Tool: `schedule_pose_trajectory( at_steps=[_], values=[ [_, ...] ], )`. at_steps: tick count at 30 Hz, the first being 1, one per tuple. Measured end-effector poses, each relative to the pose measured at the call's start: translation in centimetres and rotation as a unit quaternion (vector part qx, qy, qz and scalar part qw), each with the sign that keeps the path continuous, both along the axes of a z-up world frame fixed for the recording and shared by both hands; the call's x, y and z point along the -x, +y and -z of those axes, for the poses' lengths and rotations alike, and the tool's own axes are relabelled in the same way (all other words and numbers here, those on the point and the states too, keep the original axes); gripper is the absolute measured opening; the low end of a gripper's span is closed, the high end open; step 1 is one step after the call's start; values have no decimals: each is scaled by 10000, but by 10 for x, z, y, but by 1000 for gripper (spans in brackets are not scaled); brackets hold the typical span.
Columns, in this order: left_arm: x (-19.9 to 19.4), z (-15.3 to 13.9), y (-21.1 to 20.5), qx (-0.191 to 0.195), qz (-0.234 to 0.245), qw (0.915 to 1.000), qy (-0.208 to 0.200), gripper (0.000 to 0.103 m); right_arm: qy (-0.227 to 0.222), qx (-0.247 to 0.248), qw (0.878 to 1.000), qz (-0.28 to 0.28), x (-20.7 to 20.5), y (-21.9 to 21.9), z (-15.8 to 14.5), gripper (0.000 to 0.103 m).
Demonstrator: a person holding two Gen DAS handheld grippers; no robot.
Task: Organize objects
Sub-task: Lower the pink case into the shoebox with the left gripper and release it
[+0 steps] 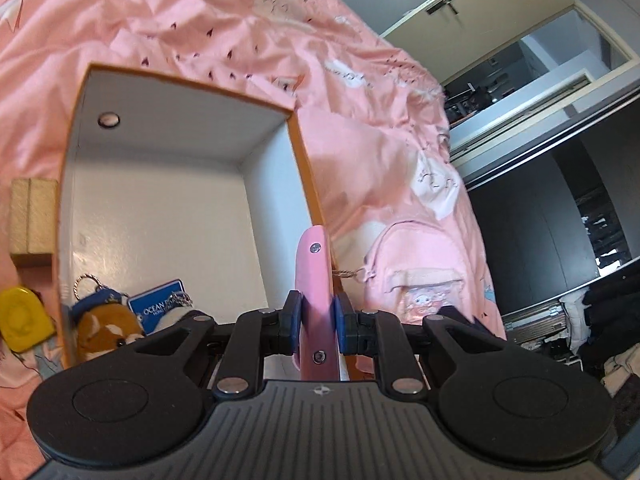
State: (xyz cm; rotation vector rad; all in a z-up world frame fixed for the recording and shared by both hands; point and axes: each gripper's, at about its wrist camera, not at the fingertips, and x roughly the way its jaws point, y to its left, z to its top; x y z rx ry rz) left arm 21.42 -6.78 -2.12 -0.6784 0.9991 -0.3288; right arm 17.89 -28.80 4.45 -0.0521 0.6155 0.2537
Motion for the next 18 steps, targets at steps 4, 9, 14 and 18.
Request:
schedule_pose_trajectory(
  at_steps=[4, 9, 14, 18],
  values=[
    [-8, 21, -12, -18, -212, 9993, 318, 19, 65, -49, 10000, 18, -9, -4, 8, 22],
    [-12, 41, -20, 12, -481, 9961, 737, 19, 110, -75, 9999, 9, -18, -7, 18, 22],
    [-14, 57, -30, -86, -531, 9911, 1219, 19, 97, -172, 9998, 10, -22, -11, 21, 22],
    [-14, 62, -37, -295, -378, 9887, 1421, 20, 76, -160, 9998, -19, -24, -12, 23, 22]
  ],
)
